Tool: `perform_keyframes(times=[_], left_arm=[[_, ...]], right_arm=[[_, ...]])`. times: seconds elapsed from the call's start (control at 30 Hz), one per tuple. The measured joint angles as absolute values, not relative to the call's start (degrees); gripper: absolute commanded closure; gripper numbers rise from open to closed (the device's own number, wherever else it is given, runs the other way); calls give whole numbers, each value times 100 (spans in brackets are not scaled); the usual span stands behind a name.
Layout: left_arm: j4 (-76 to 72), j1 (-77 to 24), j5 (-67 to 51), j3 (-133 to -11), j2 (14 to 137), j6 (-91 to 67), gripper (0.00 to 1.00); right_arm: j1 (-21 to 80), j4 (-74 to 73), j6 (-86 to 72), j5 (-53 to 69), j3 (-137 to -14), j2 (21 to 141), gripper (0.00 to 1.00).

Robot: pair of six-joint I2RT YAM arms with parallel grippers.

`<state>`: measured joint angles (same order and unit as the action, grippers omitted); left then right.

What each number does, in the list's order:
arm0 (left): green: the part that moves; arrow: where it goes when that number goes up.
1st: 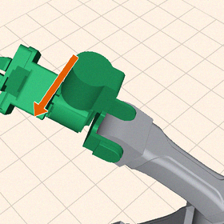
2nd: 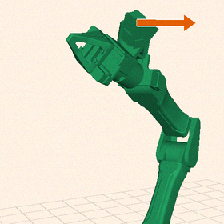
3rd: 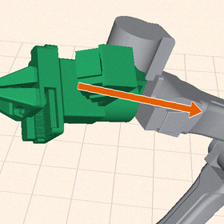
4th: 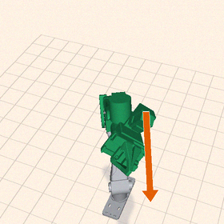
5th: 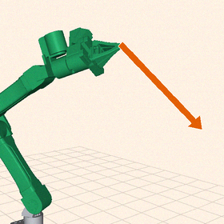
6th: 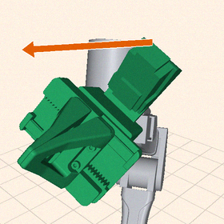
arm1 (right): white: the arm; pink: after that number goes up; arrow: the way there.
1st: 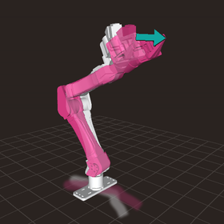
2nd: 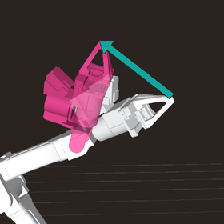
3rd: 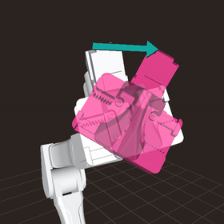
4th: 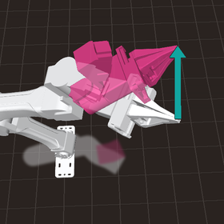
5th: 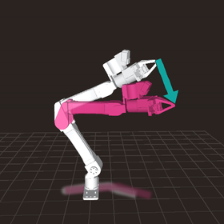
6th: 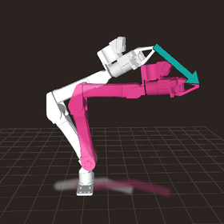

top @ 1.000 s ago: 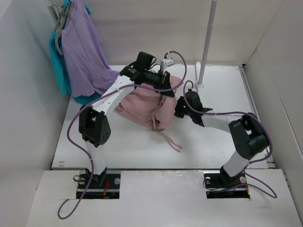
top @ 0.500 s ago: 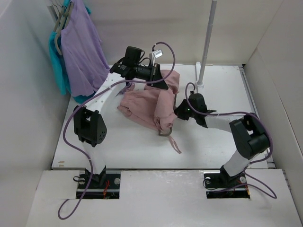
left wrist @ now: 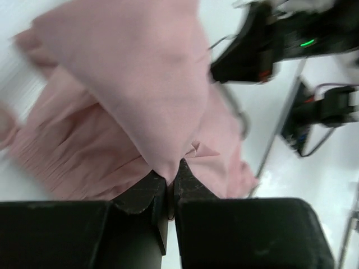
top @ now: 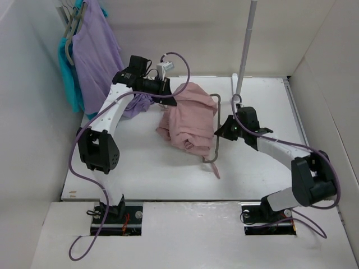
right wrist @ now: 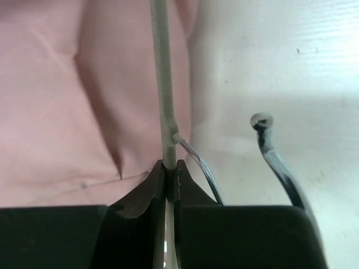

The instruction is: Place the trousers on the hanger

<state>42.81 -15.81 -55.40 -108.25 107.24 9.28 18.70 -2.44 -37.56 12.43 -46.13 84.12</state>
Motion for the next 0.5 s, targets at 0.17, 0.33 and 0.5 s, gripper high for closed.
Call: perform_keyframes(times=[0.17, 0.33, 0.5], left_arm=[[4121, -1533, -4410, -9719, 10503, 1835, 56], [3570, -1697, -3463, -8565, 10497, 2237, 48], [3074, -1750, -2744, -8377, 10558, 2346, 34]], right_arm=[[1756, -1015, -3256, 1302, -4705, 7773, 100], [1747, -1841, -2724, 1352, -5074, 7581, 100], [1885, -2423, -2355, 1455, -5616, 7470, 100]])
